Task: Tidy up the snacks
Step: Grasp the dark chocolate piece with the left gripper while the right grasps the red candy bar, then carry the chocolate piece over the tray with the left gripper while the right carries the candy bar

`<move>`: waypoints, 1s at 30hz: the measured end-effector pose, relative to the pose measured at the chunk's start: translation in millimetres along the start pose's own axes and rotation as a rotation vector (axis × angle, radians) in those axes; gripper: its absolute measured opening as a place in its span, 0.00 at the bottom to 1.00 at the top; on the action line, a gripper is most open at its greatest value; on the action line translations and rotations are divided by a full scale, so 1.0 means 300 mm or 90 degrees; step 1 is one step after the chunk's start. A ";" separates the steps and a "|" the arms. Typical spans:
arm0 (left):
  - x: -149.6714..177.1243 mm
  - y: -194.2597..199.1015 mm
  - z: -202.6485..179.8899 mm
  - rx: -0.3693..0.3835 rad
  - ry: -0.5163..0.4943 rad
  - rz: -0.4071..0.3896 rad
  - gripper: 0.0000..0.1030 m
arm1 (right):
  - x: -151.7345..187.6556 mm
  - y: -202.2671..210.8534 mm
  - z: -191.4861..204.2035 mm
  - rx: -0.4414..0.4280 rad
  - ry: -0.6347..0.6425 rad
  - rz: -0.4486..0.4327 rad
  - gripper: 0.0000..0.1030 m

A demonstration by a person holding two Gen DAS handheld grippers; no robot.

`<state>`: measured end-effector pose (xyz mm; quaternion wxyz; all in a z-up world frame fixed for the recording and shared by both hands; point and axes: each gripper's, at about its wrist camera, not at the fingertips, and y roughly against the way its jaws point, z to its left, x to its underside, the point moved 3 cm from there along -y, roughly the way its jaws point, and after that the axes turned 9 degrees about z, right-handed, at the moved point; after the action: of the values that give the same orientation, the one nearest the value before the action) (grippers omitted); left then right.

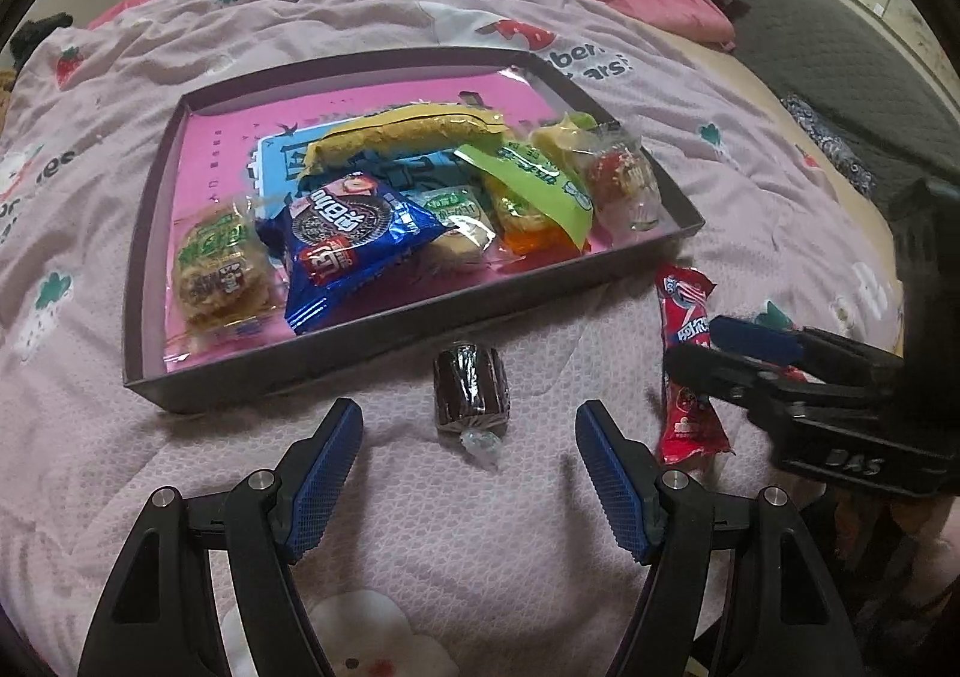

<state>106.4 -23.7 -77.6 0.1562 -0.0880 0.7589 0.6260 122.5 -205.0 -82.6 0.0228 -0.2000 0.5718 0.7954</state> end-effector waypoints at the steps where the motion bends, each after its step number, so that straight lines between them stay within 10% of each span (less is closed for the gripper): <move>1: -0.001 -0.003 0.000 0.000 0.000 0.001 0.73 | -0.001 -0.013 0.002 0.002 0.005 0.006 0.50; 7: -0.008 -0.028 -0.002 0.000 0.003 0.007 0.72 | -0.012 -0.048 0.024 0.029 0.050 0.014 0.27; 17: -0.034 -0.079 -0.031 -0.018 -0.017 0.011 0.28 | -0.010 -0.003 0.013 -0.010 0.044 0.001 0.24; 30: -0.032 0.076 -0.018 0.020 0.000 -0.041 0.28 | -0.051 0.175 0.051 -0.100 0.065 -0.127 0.24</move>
<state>107.2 -25.0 -52.3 0.1777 -0.1102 0.7654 0.6087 118.2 -206.3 -26.1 0.0568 -0.2974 0.4851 0.8204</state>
